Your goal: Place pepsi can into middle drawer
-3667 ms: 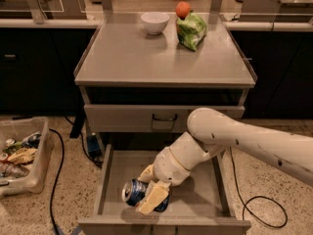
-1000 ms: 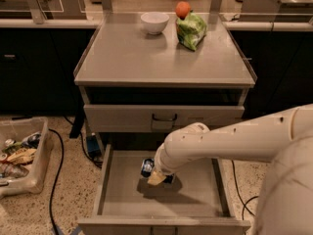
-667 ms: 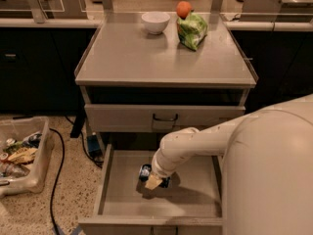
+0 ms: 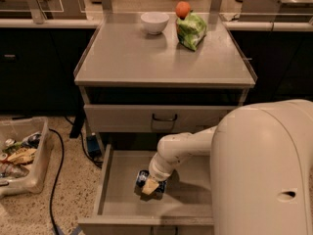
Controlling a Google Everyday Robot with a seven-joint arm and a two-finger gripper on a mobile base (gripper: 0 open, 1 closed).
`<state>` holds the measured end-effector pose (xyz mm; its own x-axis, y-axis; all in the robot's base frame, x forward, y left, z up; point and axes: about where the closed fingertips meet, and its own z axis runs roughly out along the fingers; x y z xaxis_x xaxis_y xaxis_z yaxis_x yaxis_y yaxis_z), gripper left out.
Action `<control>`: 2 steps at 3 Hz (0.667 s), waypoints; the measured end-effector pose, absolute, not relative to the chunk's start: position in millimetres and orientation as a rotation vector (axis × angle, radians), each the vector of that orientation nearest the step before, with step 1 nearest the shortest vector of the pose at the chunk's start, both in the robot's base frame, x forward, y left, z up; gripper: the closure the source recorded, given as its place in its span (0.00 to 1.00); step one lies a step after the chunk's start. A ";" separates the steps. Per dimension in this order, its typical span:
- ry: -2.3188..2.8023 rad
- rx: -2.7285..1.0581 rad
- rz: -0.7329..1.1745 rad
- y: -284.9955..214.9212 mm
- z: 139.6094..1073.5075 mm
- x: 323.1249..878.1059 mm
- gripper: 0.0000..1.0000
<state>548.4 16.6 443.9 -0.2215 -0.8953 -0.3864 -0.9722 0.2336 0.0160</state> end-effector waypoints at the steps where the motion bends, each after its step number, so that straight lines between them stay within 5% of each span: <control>1: 2.268 -1.648 0.418 4.7 424.7 552.1 1.00; 2: 2.355 -1.597 0.338 -19.9 381.0 552.3 1.00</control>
Offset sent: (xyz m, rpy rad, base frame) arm 0.0364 -0.0648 -0.1309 -0.2260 -0.0107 -0.2827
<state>552.3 -19.9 381.0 -0.3525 -0.8667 -0.3531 -0.9310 0.3631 0.0380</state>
